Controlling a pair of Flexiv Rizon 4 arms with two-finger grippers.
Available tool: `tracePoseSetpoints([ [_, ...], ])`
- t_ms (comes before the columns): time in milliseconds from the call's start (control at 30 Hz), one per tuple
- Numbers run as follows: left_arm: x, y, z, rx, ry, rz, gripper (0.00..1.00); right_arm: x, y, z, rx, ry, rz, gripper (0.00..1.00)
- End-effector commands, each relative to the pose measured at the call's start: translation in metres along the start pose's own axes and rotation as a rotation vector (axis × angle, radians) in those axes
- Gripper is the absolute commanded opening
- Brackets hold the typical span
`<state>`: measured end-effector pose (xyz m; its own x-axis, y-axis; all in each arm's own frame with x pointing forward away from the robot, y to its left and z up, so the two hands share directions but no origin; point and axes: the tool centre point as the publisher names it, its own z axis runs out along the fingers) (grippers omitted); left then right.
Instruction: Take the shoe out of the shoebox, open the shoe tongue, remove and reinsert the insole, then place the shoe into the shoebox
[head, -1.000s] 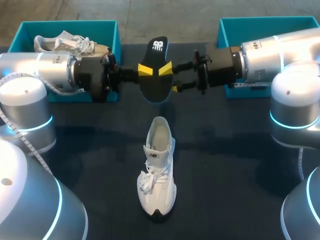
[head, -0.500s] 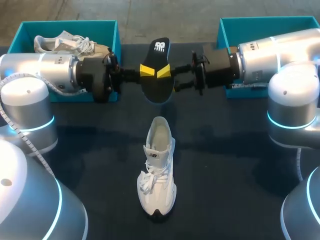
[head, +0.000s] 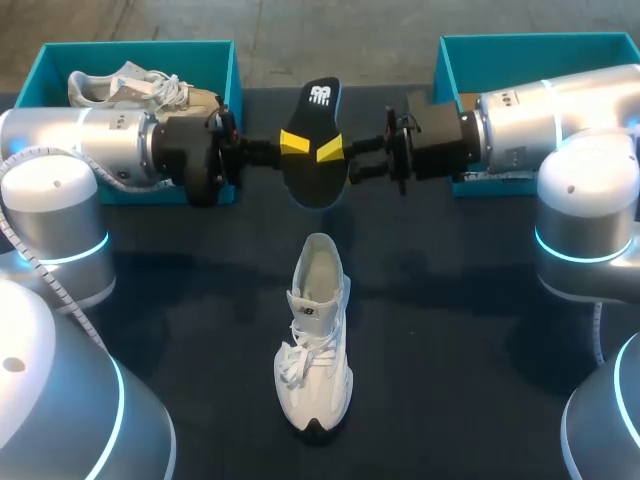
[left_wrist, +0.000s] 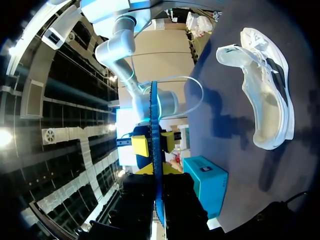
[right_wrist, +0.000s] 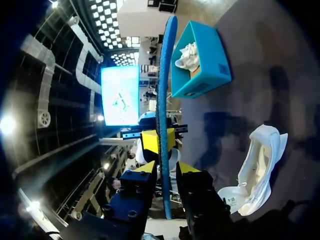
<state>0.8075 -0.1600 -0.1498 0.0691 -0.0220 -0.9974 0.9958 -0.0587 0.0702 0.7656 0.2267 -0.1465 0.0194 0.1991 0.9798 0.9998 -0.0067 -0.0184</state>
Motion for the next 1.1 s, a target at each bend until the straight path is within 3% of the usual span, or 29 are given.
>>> tracePoseSetpoints([
  [33, -0.0005, -0.0019, 0.0002, -0.001, 0.0, 0.003, 0.0, 0.001, -0.0003, 0.0019, 0.0, -0.004, -0.002, 0.23],
  [900, -0.0009, -0.0062, 0.0006, 0.017, 0.004, 0.006, 0.0, -0.0004, 0.0029, 0.0026, 0.012, 0.001, -0.018, 0.14],
  [1000, -0.0007, -0.0063, 0.0005, 0.016, 0.006, 0.005, 0.0, -0.0014, 0.0044, 0.0032, 0.013, 0.003, -0.02, 0.0],
  [1100, -0.0006, -0.0062, 0.0004, 0.015, 0.007, 0.005, 0.0, -0.0021, 0.005, 0.0037, 0.014, 0.004, -0.022, 0.0],
])
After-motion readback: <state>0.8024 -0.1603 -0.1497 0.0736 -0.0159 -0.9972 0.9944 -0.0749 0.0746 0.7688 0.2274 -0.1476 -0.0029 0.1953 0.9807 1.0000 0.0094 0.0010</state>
